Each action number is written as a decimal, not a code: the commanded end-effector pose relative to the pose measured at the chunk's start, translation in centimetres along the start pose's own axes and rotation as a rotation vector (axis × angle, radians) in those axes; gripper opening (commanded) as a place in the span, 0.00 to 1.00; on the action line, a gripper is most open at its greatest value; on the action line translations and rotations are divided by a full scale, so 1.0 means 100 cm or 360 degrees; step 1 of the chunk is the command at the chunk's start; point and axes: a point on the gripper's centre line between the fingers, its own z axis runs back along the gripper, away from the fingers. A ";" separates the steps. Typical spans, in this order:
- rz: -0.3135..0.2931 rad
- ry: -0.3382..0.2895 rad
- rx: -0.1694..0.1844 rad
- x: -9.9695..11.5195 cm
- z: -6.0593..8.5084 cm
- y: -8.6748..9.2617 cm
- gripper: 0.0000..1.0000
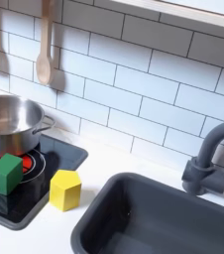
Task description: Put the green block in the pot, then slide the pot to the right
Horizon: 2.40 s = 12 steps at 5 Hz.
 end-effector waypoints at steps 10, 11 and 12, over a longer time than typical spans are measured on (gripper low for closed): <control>0.0082 -0.0065 0.0140 0.135 -0.013 0.057 1.00; 0.0100 -0.0068 0.0151 0.145 -0.014 0.066 1.00; 0.0116 -0.0071 0.0157 0.153 -0.015 0.076 1.00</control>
